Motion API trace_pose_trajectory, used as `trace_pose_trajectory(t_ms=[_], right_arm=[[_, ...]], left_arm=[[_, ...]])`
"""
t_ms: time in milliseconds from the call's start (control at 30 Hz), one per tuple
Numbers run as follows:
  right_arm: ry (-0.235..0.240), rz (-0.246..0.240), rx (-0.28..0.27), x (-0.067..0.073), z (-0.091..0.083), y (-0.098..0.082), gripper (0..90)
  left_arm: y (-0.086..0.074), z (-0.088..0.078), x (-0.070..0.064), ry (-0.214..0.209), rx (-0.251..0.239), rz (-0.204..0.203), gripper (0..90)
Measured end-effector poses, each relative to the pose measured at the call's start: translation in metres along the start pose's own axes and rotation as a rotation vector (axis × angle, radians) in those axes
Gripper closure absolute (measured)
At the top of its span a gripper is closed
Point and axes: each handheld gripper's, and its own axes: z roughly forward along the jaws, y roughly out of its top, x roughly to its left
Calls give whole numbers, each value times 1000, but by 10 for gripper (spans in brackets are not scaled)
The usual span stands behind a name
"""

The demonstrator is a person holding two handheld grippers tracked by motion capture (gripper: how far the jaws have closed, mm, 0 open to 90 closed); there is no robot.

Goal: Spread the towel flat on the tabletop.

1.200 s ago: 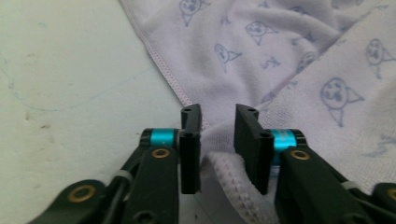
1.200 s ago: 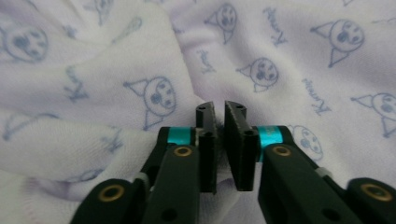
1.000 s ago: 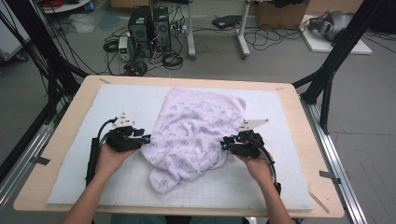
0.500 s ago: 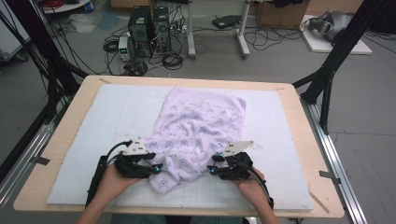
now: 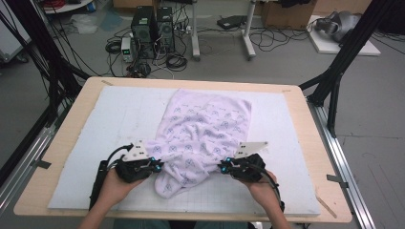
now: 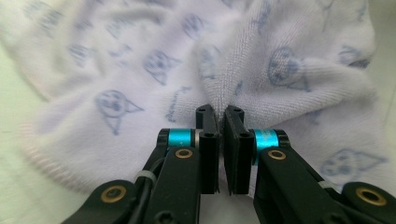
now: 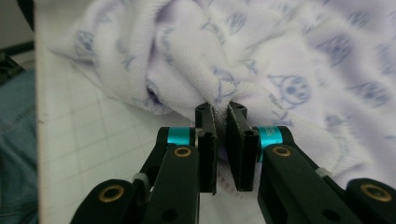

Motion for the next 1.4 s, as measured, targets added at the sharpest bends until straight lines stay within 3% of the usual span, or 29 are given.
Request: trace_pose_trajectory(t_ms=[133, 267, 367, 533, 633, 733, 833, 967, 1033, 1133, 1200, 1267, 1400], right_arm=[[-37, -26, -22, -3, -27, 13, 835], [-89, -37, -14, -15, -34, 26, 836], [-115, -13, 6, -34, -22, 32, 836], [-125, 107, 70, -75, 17, 28, 836], [-128, 147, 106, -89, 34, 21, 834], [-128, 172, 114, -94, 41, 16, 815], [-144, 179, 90, -93, 37, 17, 710], [-160, 157, 22, -81, 19, 23, 652], [-163, 141, -7, -74, 11, 25, 642], [-148, 106, -33, -58, 3, 29, 624], [-132, 83, -17, -47, 3, 31, 618], [-124, 43, -31, -37, 4, 33, 619], [-73, 31, -23, -20, 14, 27, 609]], left_arm=[[9, -14, 7, 23, -51, -10, 852], [21, -5, 22, 80, -48, -28, 852], [27, 17, 38, 126, 6, -31, 851], [27, 52, 66, 143, 61, -109, 850], [22, 67, 75, 135, 90, -137, 847], [21, 69, 78, 127, 81, -156, 830], [22, 59, 79, 137, 71, -170, 716], [26, 34, 75, 146, 10, -173, 601], [29, 25, 70, 131, -5, -172, 576], [33, 16, 55, 99, -9, -136, 548], [35, 15, 45, 61, -10, -119, 526], [38, 15, 35, 27, -10, -99, 511], [41, 25, 18, -60, 5, -86, 473]])
